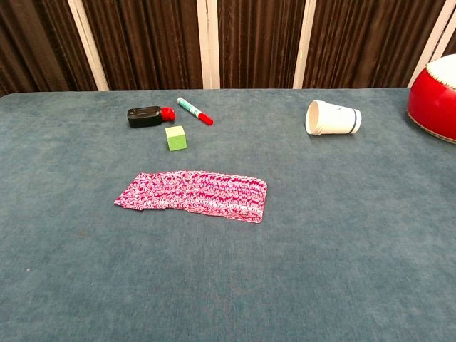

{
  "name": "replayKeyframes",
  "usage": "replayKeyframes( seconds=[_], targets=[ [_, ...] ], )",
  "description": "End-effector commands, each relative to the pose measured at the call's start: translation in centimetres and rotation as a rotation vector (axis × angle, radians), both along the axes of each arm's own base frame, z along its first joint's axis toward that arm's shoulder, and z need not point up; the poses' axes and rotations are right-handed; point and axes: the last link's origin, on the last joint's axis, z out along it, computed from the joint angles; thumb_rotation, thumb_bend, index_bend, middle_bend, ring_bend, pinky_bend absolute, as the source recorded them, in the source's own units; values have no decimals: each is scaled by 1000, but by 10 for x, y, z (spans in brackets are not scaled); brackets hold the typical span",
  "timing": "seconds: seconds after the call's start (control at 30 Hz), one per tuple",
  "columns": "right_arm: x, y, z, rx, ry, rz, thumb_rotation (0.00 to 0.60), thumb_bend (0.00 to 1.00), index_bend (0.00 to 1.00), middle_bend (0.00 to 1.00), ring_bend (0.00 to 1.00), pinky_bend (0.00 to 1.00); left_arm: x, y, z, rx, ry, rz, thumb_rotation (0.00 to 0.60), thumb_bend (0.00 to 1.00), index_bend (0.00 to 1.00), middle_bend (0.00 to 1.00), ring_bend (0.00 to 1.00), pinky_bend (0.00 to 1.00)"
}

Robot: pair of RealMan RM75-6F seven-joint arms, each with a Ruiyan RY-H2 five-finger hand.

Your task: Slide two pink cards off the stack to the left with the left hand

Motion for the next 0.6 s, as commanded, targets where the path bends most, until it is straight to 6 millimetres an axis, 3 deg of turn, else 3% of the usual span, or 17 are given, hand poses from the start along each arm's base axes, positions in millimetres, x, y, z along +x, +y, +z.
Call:
replayKeyframes(
  seconds=[0.03, 0.6],
  targets=[
    [0, -1, 0, 1, 2, -1, 600, 284, 14, 150, 228, 238, 19, 24, -17, -114, 79, 19, 600, 864, 77, 854, 812, 748],
    [-5, -4, -4, 8, 21, -22, 600, 284, 14, 150, 228, 238, 47, 82, -84, -296, 228, 106, 600, 899, 74, 860, 819, 748]
  ],
)
